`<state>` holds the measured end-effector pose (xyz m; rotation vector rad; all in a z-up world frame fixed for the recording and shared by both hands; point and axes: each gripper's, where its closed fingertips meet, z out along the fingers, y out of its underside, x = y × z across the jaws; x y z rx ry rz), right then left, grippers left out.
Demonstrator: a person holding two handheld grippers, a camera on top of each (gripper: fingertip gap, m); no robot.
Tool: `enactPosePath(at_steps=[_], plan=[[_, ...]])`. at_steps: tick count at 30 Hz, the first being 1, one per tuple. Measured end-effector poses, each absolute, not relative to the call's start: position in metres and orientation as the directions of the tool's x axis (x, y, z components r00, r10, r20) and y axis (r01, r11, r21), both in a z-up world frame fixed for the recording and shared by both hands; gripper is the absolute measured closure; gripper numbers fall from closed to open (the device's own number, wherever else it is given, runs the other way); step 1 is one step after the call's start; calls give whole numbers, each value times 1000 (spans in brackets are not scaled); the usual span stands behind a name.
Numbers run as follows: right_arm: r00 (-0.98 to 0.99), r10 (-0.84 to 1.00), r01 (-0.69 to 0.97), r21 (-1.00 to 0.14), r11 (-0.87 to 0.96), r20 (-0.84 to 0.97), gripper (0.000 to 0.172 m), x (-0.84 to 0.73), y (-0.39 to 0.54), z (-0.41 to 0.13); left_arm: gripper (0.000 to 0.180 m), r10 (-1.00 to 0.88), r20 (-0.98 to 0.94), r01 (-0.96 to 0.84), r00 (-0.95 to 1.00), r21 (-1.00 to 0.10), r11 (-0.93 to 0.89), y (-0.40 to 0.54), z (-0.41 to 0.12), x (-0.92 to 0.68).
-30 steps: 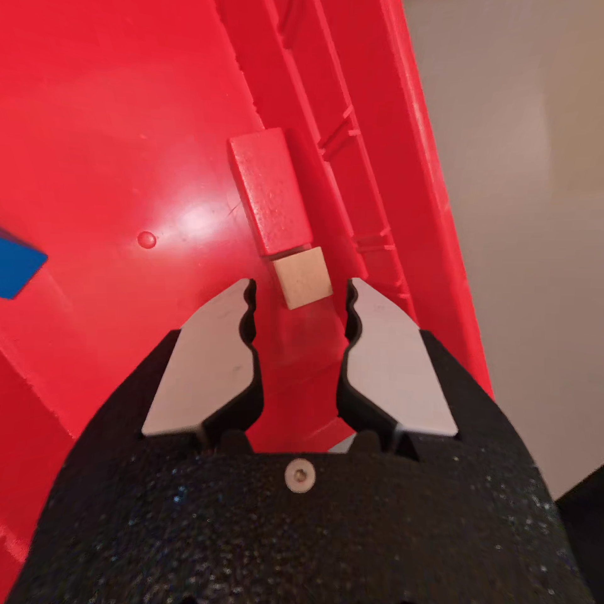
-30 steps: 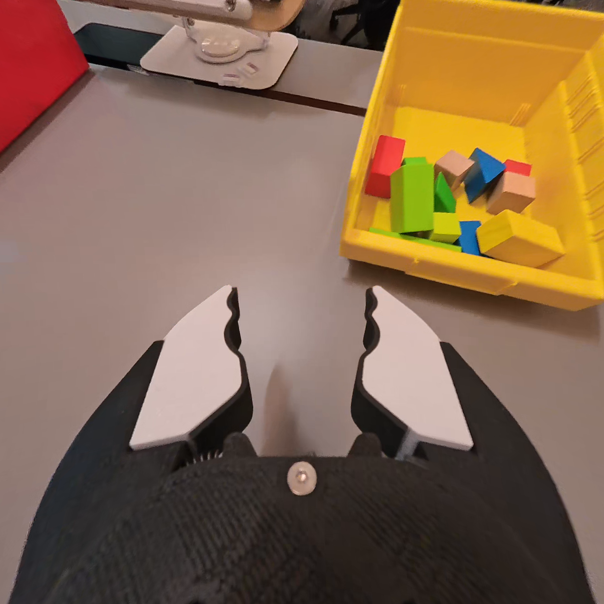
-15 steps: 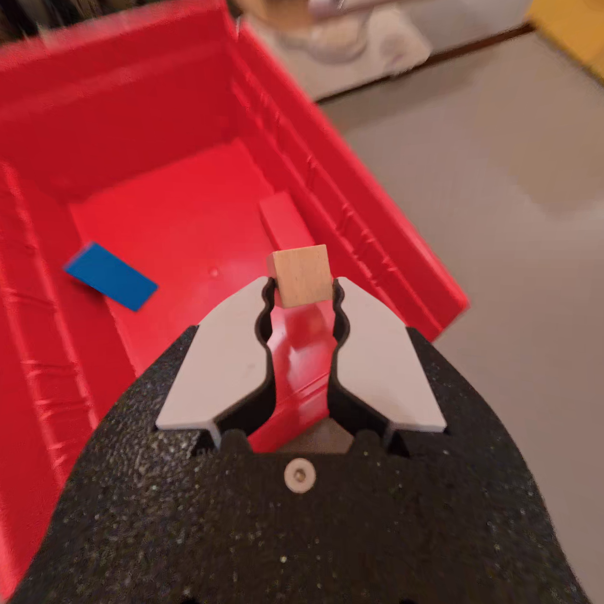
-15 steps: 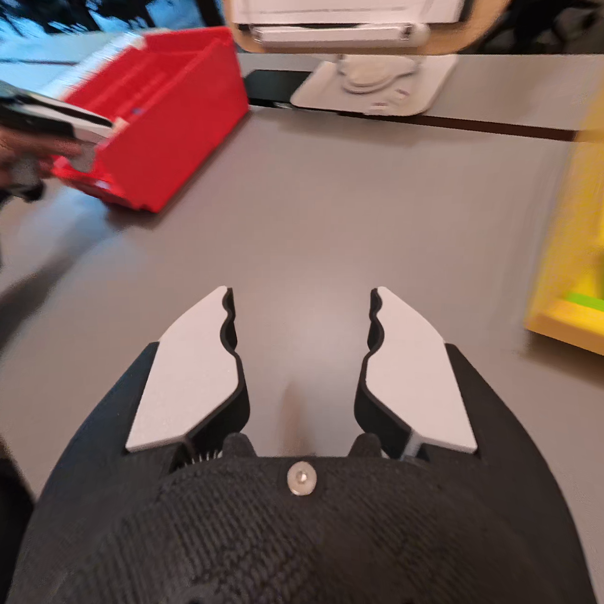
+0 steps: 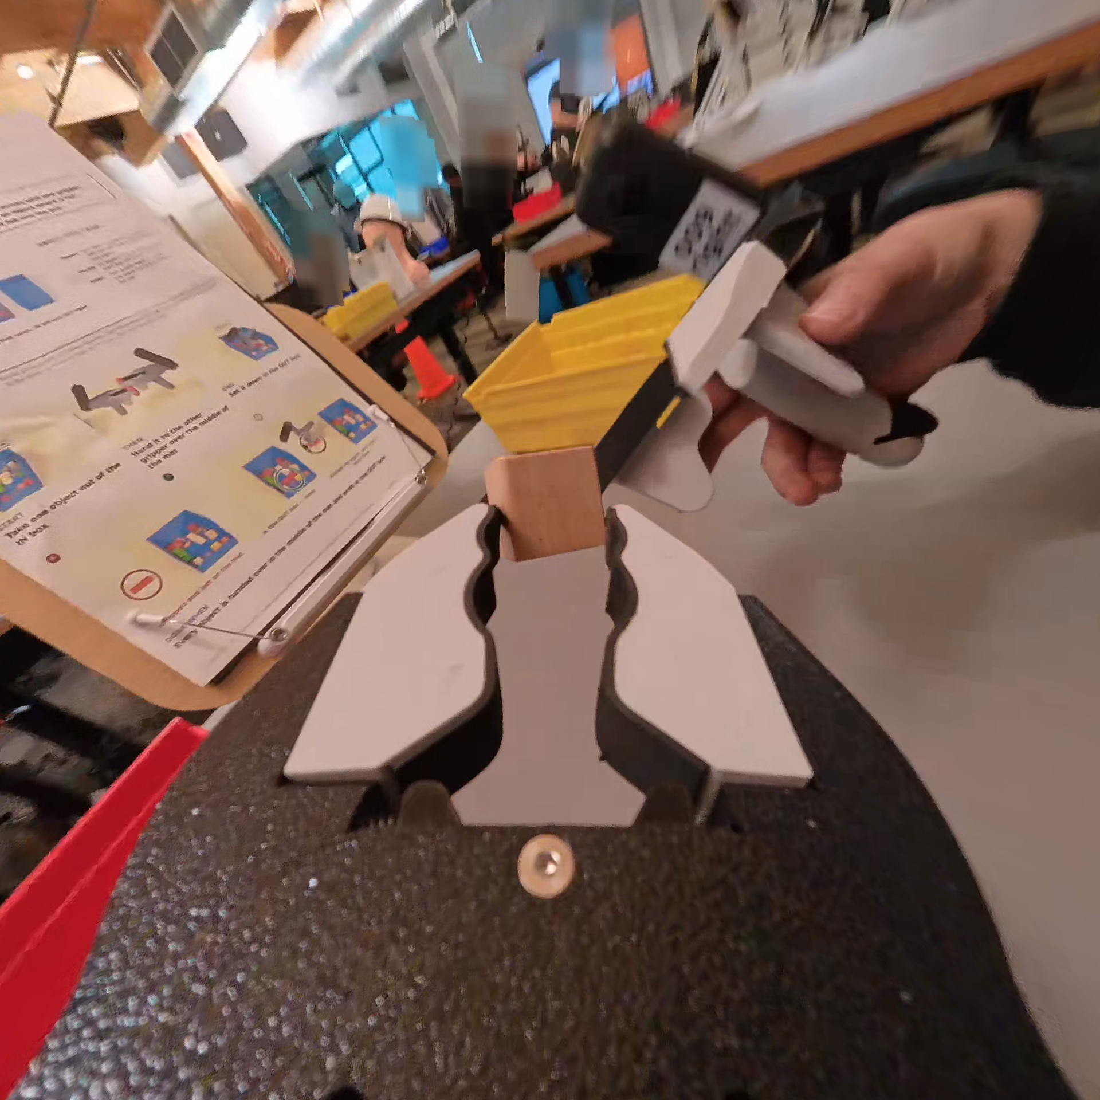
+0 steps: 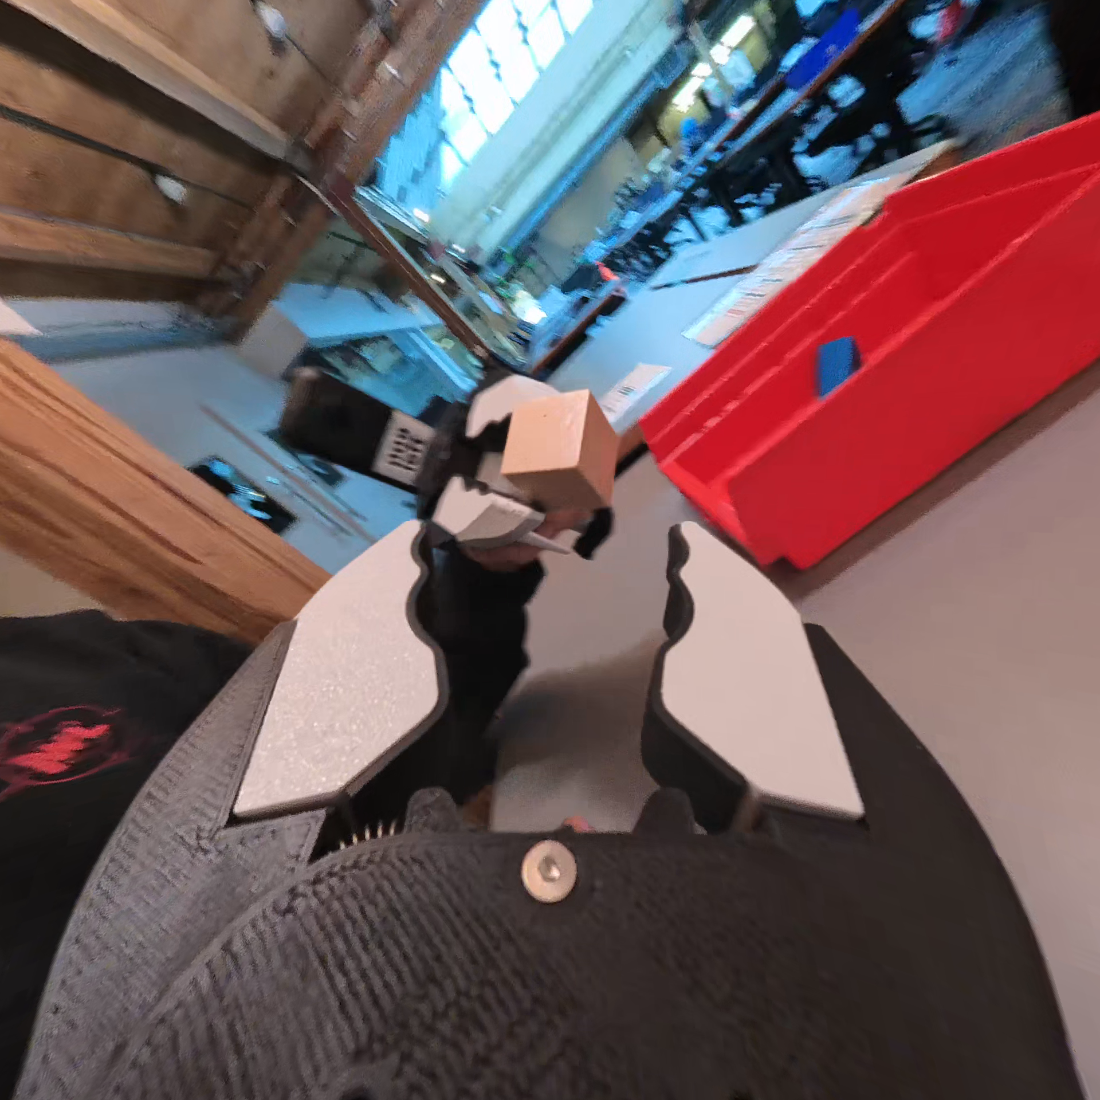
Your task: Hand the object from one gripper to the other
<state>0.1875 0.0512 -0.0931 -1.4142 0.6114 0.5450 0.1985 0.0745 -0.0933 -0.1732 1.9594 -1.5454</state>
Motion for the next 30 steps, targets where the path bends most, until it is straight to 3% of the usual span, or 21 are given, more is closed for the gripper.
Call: enactPosePath(at_steps=[1, 4, 6, 12, 14, 18, 24, 30], plan=[[761, -90, -640, -767, 57, -642, 90, 192, 53, -100, 147, -458, -426, 279, -780, -892, 355, 70, -98, 200], [804, -302, -550, -833, -54, -512, 84, 205, 50, -120, 147, -407, -527, 311, -746, -817, 487, 57, -110, 201], [812, -347, -528, -844, -94, -469, 86, 209, 48, -124, 147, -382, -564, 326, -732, -782, 531, 50, -114, 202], [835, -311, -514, -846, -143, -454, 114, 207, 50, -122, 147, -340, -597, 366, -726, -755, 544, 34, -119, 199], [849, -277, -504, -848, -164, -451, 137, 203, 50, -122, 147, -338, -592, 365, -731, -759, 540, 32, -120, 199], [849, -288, -503, -845, -183, -443, 137, 204, 49, -125, 147, -360, -563, 337, -744, -782, 524, 30, -123, 200], [795, -368, -548, -832, -90, -483, 137, 227, 20, -128, 135, -485, -506, 259, -713, -833, 489, 38, -126, 208], [639, -480, -600, -780, 176, -600, 137, 284, -95, -109, 140, -550, -411, 182, -727, -888, 423, 55, -132, 201]])
